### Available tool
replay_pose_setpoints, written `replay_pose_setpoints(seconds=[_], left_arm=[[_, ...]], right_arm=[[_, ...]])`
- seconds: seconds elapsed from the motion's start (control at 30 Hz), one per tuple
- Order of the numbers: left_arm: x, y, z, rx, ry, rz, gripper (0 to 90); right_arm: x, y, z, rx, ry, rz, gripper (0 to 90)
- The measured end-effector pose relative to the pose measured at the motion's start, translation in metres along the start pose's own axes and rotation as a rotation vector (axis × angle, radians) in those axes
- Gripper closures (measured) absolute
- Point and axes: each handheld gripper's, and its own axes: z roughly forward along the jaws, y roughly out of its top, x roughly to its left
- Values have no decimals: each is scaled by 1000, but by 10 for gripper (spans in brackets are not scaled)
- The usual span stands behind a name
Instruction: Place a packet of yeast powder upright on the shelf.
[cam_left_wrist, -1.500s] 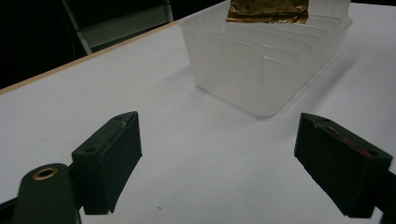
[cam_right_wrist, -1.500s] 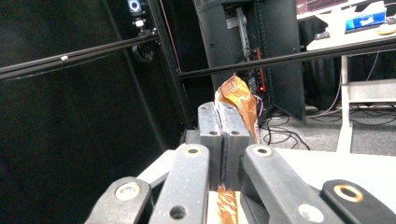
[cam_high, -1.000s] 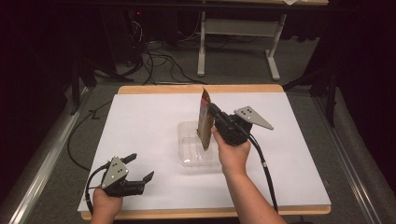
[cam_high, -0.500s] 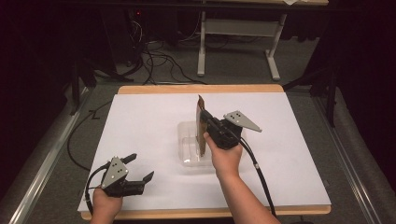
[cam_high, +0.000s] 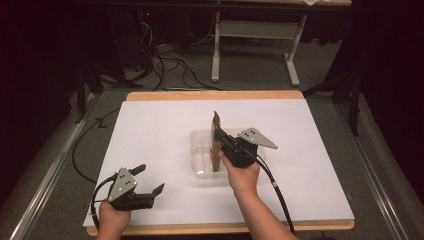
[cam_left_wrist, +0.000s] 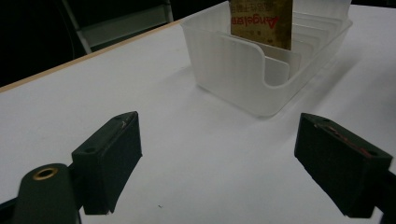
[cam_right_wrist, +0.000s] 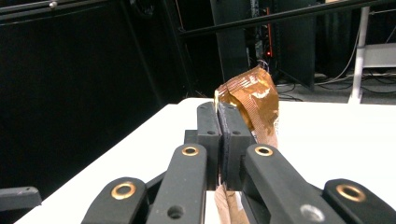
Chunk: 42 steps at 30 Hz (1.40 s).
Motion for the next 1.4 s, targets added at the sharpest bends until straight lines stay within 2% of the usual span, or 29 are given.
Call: replay_pose_setpoints(seconds=[0.23,0.27,0.37,0.4,0.7,0.83,0.93,1.0,1.03,1.1,1.2,1.23,1.3,1.4], left_arm=[[1,0,0,4,1,2,153],[1,0,0,5,2,4,153],[1,0,1,6,3,5,153],[1,0,1,9,4,6,153],[1,0,3,16,5,10,153],[2,0,2,11,11,0,153],[2,-1,1,15,10,0,153],[2,-1,1,14,12,-2,153],[3,-1,1,11,14,-9,153],[3,-1,1,11,14,-12,153],[3,-1,1,16,12,-7,153],[3,-1,0,13,15,-12,153],[4,-1,0,12,18,-16,153],[5,-2,0,17,22,-19,153]], right_arm=[[-1,2,-5,9,5,-9,851],[-2,3,-8,11,17,-9,788],[-1,3,-10,14,26,-6,735],[1,4,-14,12,37,-3,685],[-1,10,-33,10,50,-25,599],[-7,16,-42,25,54,-59,555],[-13,18,-49,48,45,-106,522],[-15,18,-51,50,48,-112,511],[-22,20,-57,57,46,-130,478],[-25,20,-59,59,44,-135,457],[-38,23,-71,74,19,-166,407],[-47,25,-81,74,-14,-190,358],[-50,25,-85,76,-26,-199,344],[-76,26,-104,104,-80,-201,272]])
